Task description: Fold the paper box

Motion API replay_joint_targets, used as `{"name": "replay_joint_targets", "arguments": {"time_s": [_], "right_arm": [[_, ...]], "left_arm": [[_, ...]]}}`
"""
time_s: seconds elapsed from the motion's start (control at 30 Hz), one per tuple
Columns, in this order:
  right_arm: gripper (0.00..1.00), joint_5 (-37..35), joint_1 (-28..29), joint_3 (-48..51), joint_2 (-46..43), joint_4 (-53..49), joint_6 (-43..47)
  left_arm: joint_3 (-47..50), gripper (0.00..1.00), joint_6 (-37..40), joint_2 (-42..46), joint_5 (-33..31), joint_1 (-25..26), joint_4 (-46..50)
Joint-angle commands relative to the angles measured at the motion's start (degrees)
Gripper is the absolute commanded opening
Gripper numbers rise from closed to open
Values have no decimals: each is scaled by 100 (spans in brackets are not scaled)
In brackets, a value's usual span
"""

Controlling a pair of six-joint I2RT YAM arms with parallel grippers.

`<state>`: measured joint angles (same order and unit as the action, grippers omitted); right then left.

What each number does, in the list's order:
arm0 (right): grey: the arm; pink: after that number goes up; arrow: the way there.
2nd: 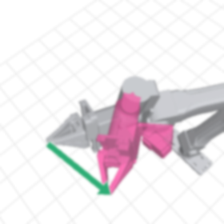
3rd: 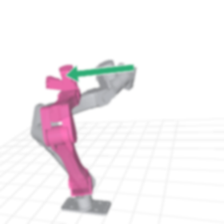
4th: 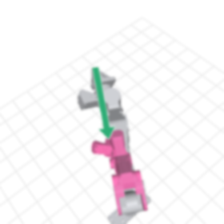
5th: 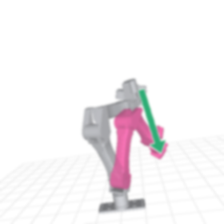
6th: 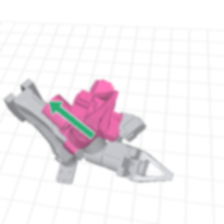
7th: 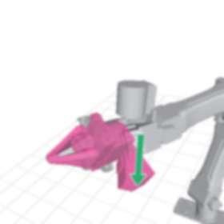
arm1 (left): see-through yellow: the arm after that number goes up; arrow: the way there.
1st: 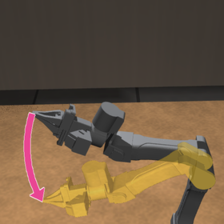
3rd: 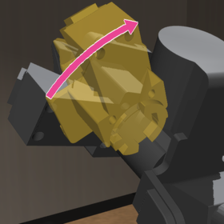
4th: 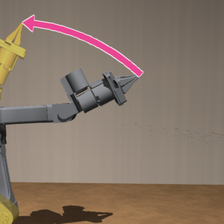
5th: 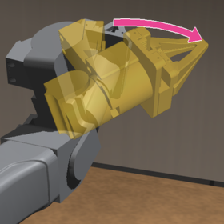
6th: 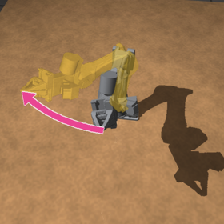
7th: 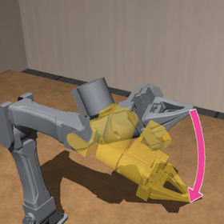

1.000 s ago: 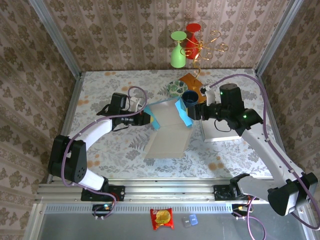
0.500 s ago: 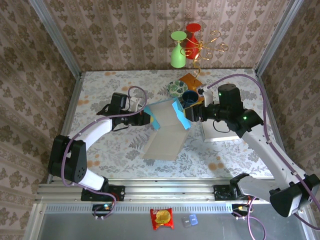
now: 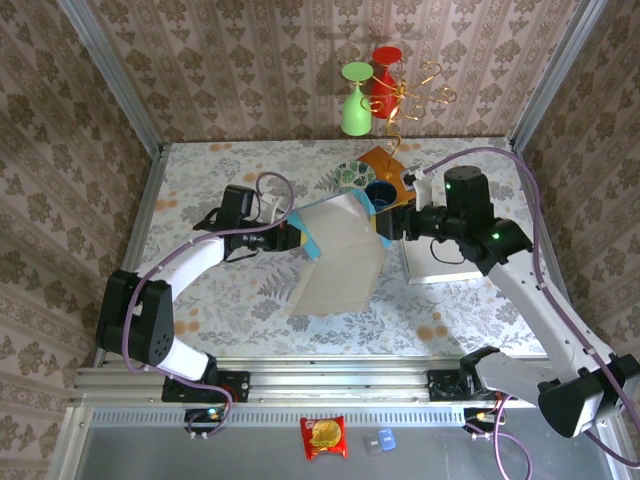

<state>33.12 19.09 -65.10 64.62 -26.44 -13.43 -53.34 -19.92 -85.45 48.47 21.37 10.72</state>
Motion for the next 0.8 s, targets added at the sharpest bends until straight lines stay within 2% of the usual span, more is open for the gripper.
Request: {"name": "replay_joint_targets", "arguments": {"time_s": [0.0, 0.17, 0.3, 0.47, 0.77], "right_arm": [[54, 211, -24, -141, 271, 181, 77], [50, 233, -3, -361, 595, 142, 212], [44, -165, 132, -567, 820, -141, 488], [36, -1216, 532, -853, 1024, -635, 841], [28, -3701, 1351, -1174, 1375, -1185, 1131]], "left_arm": [[-162, 0, -28, -46, 217, 37, -49], [-156, 0, -11, -8, 192, 47, -35], [-192, 0, 30, 15, 172, 68, 26], [-280, 0, 93, 2, 100, 101, 191], [-438, 0, 113, -11, -124, 193, 493]]}}
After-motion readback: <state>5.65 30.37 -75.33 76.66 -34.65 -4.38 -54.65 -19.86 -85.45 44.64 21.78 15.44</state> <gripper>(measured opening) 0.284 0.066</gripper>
